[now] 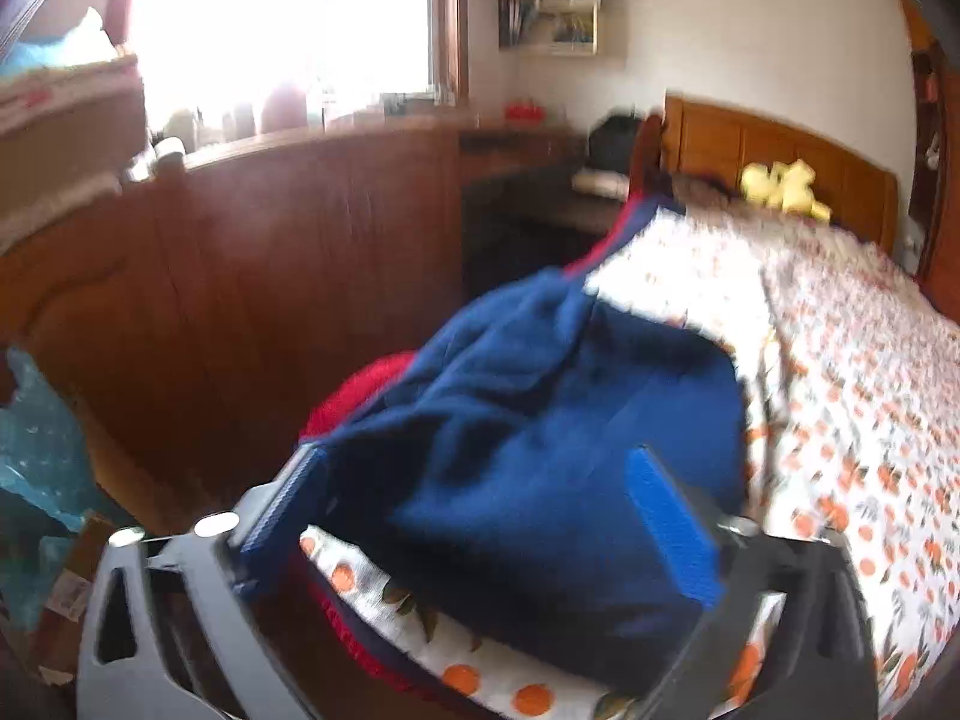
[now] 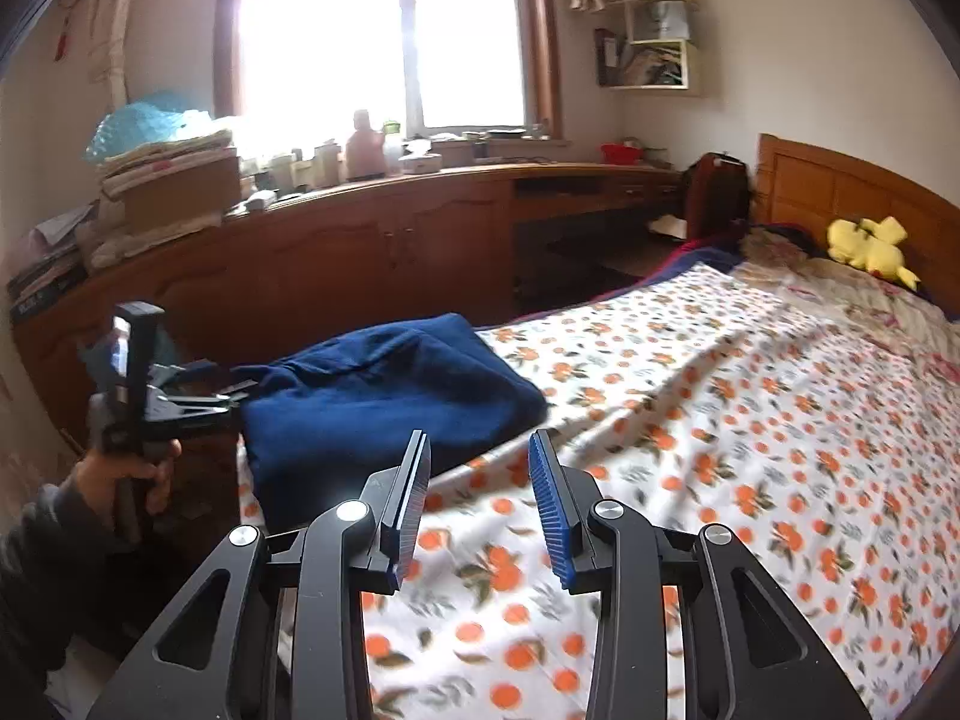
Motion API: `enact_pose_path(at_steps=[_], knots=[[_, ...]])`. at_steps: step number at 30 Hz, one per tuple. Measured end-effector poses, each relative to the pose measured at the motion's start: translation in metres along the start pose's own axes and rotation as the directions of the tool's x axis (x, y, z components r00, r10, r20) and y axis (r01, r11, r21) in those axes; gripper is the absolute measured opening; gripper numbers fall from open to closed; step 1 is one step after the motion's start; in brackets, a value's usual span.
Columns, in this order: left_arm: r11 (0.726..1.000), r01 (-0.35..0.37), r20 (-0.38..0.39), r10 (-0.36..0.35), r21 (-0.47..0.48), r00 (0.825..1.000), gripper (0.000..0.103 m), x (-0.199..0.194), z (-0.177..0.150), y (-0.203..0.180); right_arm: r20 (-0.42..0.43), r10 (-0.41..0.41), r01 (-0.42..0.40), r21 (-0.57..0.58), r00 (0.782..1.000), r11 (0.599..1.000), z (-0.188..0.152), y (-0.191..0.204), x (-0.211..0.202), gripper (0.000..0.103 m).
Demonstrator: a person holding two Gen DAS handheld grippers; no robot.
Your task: Fold large clothes
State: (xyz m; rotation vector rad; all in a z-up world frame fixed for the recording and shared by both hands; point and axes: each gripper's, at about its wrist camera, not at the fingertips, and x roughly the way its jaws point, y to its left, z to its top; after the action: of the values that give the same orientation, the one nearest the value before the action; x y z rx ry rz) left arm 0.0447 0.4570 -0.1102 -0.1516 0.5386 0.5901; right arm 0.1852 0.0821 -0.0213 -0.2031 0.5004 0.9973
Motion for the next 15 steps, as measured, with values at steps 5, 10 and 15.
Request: enact_pose_path(at_steps=[5,10,15], knots=[[0.998,0.053,0.025,-0.054,0.034,0.998,0.101,-0.032,0.007,-0.040,0.012,-0.048,0.048,0.029,0.999,0.998,-0.014,-0.019,-0.031,0.043],[0.992,0.102,0.063,-0.107,0.081,0.992,0.101,-0.069,0.009,-0.093,0.035,-0.117,0.114,0.065,0.993,0.991,-0.032,-0.039,-0.071,0.066],[0.975,0.191,0.061,-0.198,0.114,0.978,0.101,-0.098,-0.003,-0.154,0.044,-0.200,0.195,0.104,0.979,0.975,-0.056,-0.056,-0.110,0.082]])
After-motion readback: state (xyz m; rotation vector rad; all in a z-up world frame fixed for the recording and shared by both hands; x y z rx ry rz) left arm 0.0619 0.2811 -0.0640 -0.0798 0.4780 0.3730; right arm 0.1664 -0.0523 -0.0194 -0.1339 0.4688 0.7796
